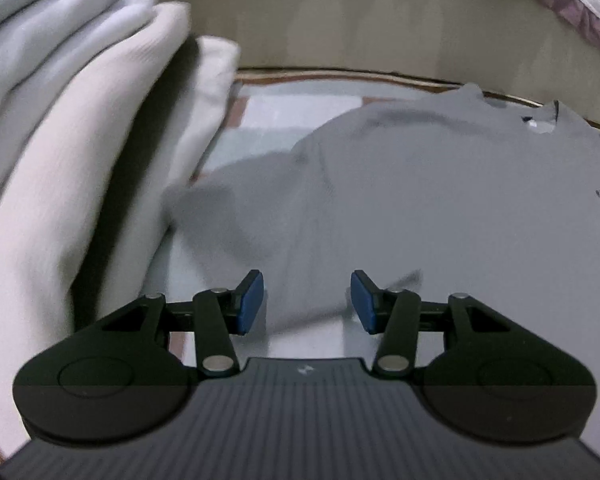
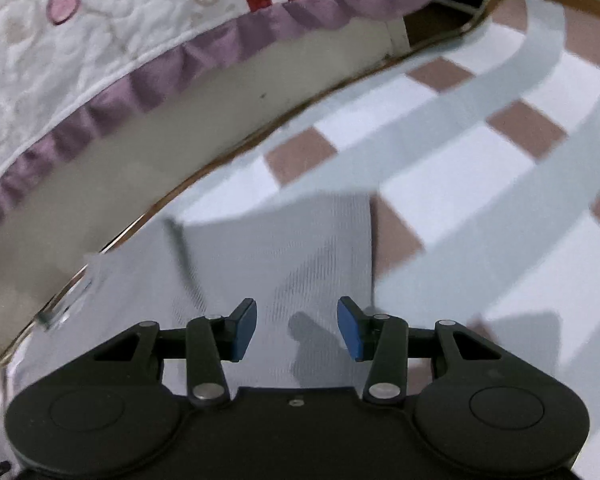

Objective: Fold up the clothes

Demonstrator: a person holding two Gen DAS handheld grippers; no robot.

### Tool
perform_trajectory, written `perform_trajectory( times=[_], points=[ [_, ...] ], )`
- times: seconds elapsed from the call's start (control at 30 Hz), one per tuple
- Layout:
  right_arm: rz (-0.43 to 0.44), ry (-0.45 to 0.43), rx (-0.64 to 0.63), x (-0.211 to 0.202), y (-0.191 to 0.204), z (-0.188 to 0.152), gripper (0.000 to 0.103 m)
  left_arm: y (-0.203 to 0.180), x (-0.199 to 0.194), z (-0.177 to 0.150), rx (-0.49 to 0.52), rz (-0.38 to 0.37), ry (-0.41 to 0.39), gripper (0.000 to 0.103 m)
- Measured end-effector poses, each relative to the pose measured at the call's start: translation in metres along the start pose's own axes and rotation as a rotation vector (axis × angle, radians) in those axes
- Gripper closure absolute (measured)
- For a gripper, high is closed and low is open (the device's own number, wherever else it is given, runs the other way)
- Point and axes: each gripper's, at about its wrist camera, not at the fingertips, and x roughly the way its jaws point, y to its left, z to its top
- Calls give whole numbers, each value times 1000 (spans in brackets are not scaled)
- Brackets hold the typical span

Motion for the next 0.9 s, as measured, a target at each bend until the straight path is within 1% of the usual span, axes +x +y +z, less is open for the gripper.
perform_trajectory(
  times=[0.07, 0.13, 0.23, 0.33, 0.4, 0.5, 0.57, 0.6, 0.67, 0.73, 0.77, 0.8, 0.87, 0.9],
  points=[
    [49, 17, 52, -6, -6, -18, 53, 10, -11, -14, -43, -39, 4, 55],
    [92, 42, 119, -8, -12, -35, 52, 21, -16, -29, -116, -73, 21, 55],
    [133, 69, 217, -1, -17, -53, 51, 26, -10, -43, -184, -86, 57, 55],
    [81, 4, 258, 3, -16, -59, 51, 22, 1, -50, -218, -70, 80, 55],
    [82, -33, 291, 10, -19, -56, 51, 22, 4, -51, -232, -67, 59, 55],
    [117, -88, 353, 21, -24, -50, 51, 31, 10, -51, -305, -83, 4, 53],
    [133, -108, 382, 28, -25, -46, 51, 37, 14, -51, -353, -93, -32, 52],
    [133, -112, 384, 30, -24, -45, 51, 41, 17, -49, -376, -89, -57, 49],
    [124, -114, 359, 34, -19, -41, 50, 51, 24, -45, -410, -66, -118, 47],
    [113, -111, 333, 38, -13, -36, 50, 56, 32, -42, -416, -49, -168, 46],
    [111, -113, 335, 40, -12, -34, 50, 56, 33, -40, -412, -49, -175, 42],
    [110, -114, 339, 42, -12, -32, 49, 54, 34, -38, -399, -50, -175, 35],
    [114, -117, 338, 44, -14, -31, 49, 47, 37, -33, -367, -50, -174, 28],
    [116, -118, 337, 45, -14, -30, 50, 45, 38, -32, -363, -52, -181, 28]
  ],
)
